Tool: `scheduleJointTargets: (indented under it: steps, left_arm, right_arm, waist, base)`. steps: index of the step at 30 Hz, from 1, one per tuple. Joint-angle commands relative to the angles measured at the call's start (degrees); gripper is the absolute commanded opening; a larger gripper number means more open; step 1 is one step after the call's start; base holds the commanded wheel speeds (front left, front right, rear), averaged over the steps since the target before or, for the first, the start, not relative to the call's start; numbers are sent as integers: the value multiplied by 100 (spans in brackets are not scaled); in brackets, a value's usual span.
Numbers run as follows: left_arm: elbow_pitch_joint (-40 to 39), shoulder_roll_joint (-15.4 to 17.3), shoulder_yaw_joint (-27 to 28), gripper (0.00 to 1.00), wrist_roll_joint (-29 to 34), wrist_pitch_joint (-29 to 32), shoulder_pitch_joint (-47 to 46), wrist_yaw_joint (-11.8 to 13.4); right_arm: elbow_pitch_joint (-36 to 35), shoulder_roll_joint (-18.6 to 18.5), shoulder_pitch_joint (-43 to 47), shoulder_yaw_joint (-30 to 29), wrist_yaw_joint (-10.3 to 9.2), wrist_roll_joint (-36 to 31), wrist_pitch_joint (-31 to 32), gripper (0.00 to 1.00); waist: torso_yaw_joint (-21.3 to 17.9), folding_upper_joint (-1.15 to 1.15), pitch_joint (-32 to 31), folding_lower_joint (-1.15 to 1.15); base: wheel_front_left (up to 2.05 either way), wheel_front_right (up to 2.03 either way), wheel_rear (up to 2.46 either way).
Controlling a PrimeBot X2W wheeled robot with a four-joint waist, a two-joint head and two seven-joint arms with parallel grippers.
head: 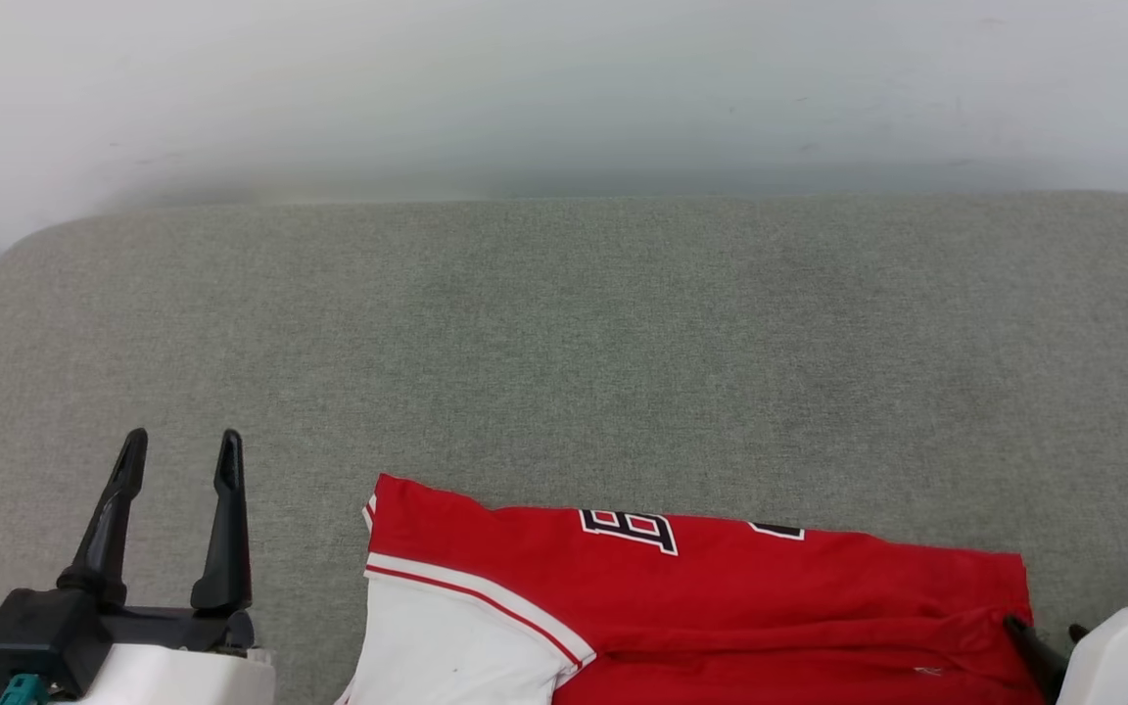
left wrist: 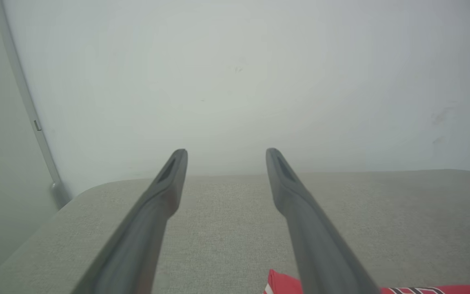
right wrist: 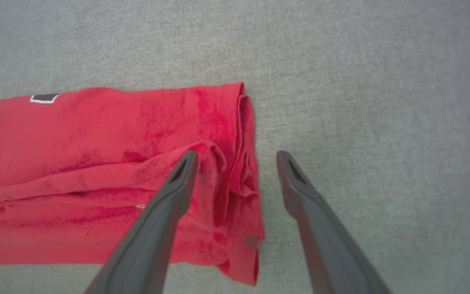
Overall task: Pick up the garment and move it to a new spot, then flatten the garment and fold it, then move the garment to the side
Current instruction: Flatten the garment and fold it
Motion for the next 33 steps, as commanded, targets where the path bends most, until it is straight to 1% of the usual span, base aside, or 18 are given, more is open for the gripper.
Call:
scheduleJointTargets:
  steps: [1,7,12,16,20,28,29,30,31,33]
  left_arm:
    - [2,-77,66,100,65,-12,48,-78]
    - [130,-432,431,100,473,-13,27,-575]
    - [209,-663,628,100,704,-13,-32,-846]
    - [257,-809,668,100,867,-14,-55,-957]
    - [291,-914,679,100,936,-14,-89,-1035]
    - [322,-983,737,100,984,-14,-114,-1079]
    - [321,-987,747,100,986,-14,-107,-1080]
    - [321,-991,754,100,990,-14,-101,-1082]
    - [321,-996,759,100,997,-14,-94,-1085]
    - [311,-1006,760,100,1000,-14,-89,-1089]
  right_arm:
    - [50,85,46,-47,-2,27,9,100]
    - [459,246,-26,-218,-2,97,13,100]
    - [845,215,-85,-164,-2,111,-59,100]
    - [1086,255,-121,41,-1,256,-104,100]
    - [1279,367,-64,416,21,450,-35,100]
    - [1465,489,53,971,34,713,20,100]
    - [1484,481,68,1032,34,728,31,69]
    - [1499,466,72,1065,34,730,15,25]
    - [1491,441,62,1082,34,697,-44,0]
    - [1471,350,-26,1023,27,593,-195,0]
  waist:
    - [18,0,21,0]
    - [93,0,156,0]
    - [163,0,273,0]
    - [209,0,329,0]
    - [248,0,352,0]
    - [260,0,288,0]
    - [253,0,280,0]
    - [244,0,272,0]
    - [235,0,266,0]
    - [213,0,261,0]
  base:
    - [0,0,0]
    - [0,0,0]
    - [0,0,0]
    - [0,0,0]
    - [0,0,0]
    - [0,0,0]
    - [0,0,0]
    - [0,0,0]
    - [0,0,0]
    - [0,0,0]
